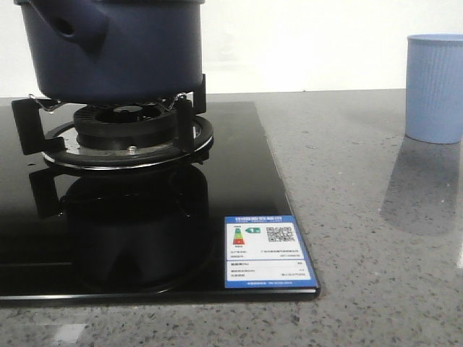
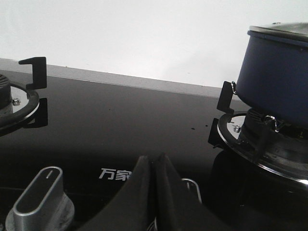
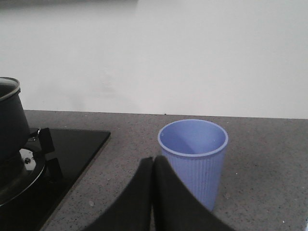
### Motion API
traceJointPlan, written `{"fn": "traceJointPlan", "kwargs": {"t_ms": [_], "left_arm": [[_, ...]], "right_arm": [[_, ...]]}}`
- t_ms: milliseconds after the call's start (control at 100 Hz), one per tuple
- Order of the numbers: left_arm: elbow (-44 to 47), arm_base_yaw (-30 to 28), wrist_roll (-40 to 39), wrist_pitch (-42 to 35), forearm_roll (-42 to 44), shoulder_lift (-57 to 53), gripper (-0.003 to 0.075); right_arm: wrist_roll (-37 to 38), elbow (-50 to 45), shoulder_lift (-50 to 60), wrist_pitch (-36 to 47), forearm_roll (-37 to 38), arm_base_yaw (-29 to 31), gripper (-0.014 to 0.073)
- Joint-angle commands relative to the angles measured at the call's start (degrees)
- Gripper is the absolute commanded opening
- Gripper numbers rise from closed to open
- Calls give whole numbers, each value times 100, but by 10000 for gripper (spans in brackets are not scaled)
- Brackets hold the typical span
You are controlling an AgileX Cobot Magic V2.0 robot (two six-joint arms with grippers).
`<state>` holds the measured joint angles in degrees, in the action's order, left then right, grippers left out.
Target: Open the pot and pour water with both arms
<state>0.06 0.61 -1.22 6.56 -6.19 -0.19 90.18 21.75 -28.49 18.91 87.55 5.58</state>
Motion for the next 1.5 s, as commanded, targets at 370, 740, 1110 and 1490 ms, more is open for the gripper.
{"fn": "traceJointPlan", "kwargs": {"t_ms": [370, 740, 1110, 1490], "left_arm": [[191, -3, -68, -417, -9, -161, -19], [191, -3, -68, -417, -9, -161, -19], [191, -3, -68, -417, -9, -152, -19], [191, -3, -68, -417, -9, -152, -19]], "right_arm": [[-8424, -616, 121, -1744, -8191, -544, -67], [-8818, -2390, 1882, -1001, -8244, -616, -67], [-8820, -2385, 3002, -2545, -8313, -606, -67], [-8820, -2385, 3003, -2577, -8192, -606, -67]]}}
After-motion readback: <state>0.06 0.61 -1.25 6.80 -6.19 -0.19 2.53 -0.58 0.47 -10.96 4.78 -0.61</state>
